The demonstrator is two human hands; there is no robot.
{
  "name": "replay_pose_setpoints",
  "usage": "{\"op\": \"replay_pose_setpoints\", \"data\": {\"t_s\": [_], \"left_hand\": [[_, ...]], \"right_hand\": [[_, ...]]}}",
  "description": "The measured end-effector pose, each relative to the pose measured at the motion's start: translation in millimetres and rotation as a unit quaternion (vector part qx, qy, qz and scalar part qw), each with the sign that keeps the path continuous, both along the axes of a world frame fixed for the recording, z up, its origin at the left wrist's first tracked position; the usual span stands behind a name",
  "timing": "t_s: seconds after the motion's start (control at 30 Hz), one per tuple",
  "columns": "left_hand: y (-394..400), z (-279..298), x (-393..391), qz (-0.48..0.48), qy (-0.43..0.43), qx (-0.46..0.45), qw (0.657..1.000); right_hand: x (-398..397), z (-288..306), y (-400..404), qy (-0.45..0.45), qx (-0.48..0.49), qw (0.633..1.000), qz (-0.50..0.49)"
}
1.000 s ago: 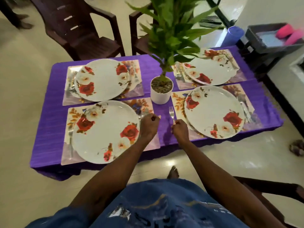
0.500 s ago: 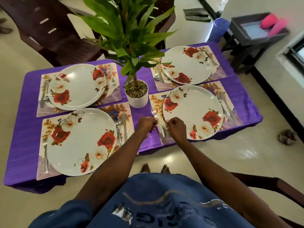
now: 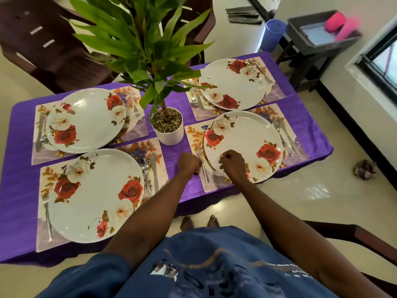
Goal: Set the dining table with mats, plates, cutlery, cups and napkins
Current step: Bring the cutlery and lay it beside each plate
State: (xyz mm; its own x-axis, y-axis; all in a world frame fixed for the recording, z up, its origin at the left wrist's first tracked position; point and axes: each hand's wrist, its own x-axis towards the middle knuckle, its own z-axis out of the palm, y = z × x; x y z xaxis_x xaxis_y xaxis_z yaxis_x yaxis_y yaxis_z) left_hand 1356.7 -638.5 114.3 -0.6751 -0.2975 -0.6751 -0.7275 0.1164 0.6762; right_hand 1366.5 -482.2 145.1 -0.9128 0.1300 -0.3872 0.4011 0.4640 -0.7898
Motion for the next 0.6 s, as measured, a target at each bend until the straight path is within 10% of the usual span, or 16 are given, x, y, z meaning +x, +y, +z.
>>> {"op": "replay_pose_setpoints", "data": {"t_s": [0.6], "left_hand": [[4.8,1.6,12.1,-0.021,0.037,-0.119,0.992]], "right_hand": [[7.5,1.8,10.7,0.002,0.002,1.000,-0.028]]}}
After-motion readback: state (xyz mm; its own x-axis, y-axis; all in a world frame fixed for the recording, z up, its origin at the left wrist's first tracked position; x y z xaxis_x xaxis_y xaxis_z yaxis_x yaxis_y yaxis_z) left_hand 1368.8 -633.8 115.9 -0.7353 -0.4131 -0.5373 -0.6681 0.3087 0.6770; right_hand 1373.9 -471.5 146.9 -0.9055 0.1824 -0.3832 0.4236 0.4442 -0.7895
